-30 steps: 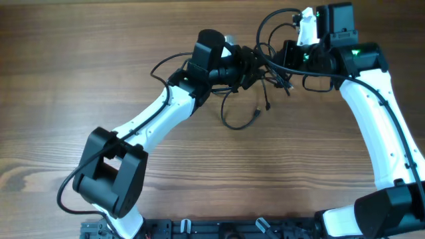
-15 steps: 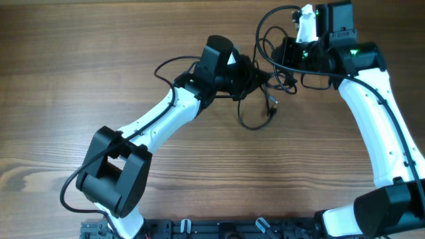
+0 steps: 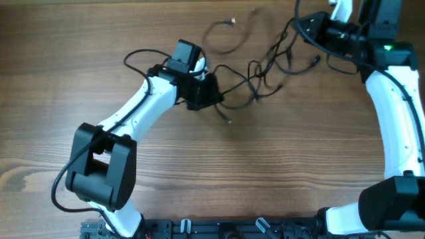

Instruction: Untangle cables

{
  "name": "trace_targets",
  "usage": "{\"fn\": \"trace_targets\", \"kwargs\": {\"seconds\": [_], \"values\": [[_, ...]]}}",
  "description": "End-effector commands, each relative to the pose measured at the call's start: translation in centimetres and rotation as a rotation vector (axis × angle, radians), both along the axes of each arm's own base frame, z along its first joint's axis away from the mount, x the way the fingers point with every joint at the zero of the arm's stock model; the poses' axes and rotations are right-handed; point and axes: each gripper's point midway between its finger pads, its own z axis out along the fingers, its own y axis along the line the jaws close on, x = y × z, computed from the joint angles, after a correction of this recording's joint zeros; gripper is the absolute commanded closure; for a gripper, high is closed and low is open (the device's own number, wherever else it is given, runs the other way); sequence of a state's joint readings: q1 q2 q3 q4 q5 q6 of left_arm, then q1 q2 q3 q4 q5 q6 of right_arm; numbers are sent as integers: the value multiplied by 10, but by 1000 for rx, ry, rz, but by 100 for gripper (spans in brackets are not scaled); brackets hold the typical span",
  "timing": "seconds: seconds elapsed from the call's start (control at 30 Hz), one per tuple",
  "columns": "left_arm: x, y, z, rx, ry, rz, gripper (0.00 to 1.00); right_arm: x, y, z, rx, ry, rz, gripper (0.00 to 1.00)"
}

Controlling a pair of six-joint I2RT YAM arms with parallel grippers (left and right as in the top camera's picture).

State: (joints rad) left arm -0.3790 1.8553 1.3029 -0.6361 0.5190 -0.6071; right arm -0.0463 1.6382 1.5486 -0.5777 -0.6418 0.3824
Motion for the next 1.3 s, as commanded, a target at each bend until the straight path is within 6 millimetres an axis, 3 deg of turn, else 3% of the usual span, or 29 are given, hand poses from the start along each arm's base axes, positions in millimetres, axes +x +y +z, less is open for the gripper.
{"fn": "trace_targets", "kwargs": {"seconds": [0.0, 0.07, 0.17, 0.37, 0.5, 0.63, 0.77, 0.8, 0.83, 0.9, 0.97, 1.13, 1.27], "values": [[9, 64, -30, 271, -57, -15, 96, 8, -40, -5, -144, 28, -180, 96], [15, 101, -30, 367, -57, 47, 96, -2, -55, -26, -238, 118, -256, 96], [26, 133, -6, 373, -125, 77, 96, -17, -63, -44, -320, 203, -273, 96], [37, 193, 79, 347, -321, 279, 96, -35, -62, -58, -370, 276, -226, 96], [29, 208, 113, 322, -390, 329, 96, -34, -60, -56, -404, 238, -169, 96], [25, 213, 113, 326, -378, 341, 96, -24, -45, -44, -396, 122, -50, 96], [27, 211, 115, 311, -388, 337, 96, -36, -44, -58, -397, 204, -39, 95], [28, 207, 117, 288, -393, 329, 96, -42, -42, -65, -398, 240, -25, 91], [29, 202, 119, 261, -401, 317, 96, -49, -40, -71, -405, 268, -6, 53], [31, 195, 124, 220, -418, 302, 96, -57, -33, -78, -419, 295, 42, 5], [33, 186, 129, 168, -435, 280, 96, -57, -22, -75, -428, 261, 99, 0], [33, 166, 140, 47, -455, 222, 96, -53, 39, -57, -437, 3, 410, 0], [30, 160, 142, 11, -450, 207, 96, -45, 91, -66, -410, -38, 478, 0]]}}
